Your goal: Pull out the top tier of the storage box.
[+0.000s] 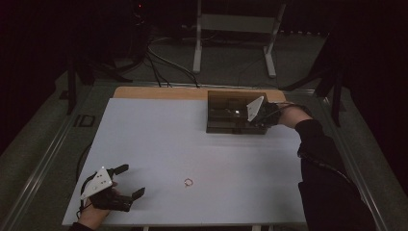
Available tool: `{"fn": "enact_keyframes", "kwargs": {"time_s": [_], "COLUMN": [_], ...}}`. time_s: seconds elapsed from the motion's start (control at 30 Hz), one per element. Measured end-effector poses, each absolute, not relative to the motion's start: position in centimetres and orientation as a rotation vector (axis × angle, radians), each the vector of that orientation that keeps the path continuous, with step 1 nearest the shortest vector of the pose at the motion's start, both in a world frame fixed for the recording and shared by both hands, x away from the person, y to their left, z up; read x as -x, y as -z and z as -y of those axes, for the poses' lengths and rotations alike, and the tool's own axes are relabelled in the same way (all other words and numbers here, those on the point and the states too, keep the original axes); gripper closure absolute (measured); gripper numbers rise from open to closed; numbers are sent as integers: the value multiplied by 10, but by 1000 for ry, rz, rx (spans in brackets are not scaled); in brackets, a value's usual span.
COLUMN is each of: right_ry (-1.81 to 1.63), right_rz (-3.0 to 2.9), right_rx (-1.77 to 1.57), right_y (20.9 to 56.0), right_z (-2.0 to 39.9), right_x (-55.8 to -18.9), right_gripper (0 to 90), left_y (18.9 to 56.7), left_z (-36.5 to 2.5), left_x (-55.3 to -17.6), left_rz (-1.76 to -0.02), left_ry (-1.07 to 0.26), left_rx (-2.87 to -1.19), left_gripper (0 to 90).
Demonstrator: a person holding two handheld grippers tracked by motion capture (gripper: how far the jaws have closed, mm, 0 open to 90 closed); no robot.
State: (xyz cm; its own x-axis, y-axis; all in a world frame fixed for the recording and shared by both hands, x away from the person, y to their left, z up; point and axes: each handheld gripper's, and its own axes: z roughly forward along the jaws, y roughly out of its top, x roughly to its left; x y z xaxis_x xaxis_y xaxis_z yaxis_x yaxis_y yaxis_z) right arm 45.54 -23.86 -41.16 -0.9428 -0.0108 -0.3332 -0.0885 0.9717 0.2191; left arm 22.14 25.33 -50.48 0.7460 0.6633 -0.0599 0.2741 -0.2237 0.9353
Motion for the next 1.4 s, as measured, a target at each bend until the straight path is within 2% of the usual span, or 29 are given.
{"fn": "enact_keyframes", "kwargs": {"time_s": [0.47, 1.4], "right_ry": [-341, -470], "right_rz": [-2790, -2784], "right_rx": [71, 109], "right_y": [408, 410], "right_z": [240, 251], "right_x": [-456, -420], "right_gripper": [860, 867], "left_y": [506, 506], "left_z": [-253, -253], "left_x": [-221, -222], "left_rz": [-735, -734], "left_ry": [-423, -425], "left_rx": [-1817, -1819], "left_gripper": [0, 0]}}
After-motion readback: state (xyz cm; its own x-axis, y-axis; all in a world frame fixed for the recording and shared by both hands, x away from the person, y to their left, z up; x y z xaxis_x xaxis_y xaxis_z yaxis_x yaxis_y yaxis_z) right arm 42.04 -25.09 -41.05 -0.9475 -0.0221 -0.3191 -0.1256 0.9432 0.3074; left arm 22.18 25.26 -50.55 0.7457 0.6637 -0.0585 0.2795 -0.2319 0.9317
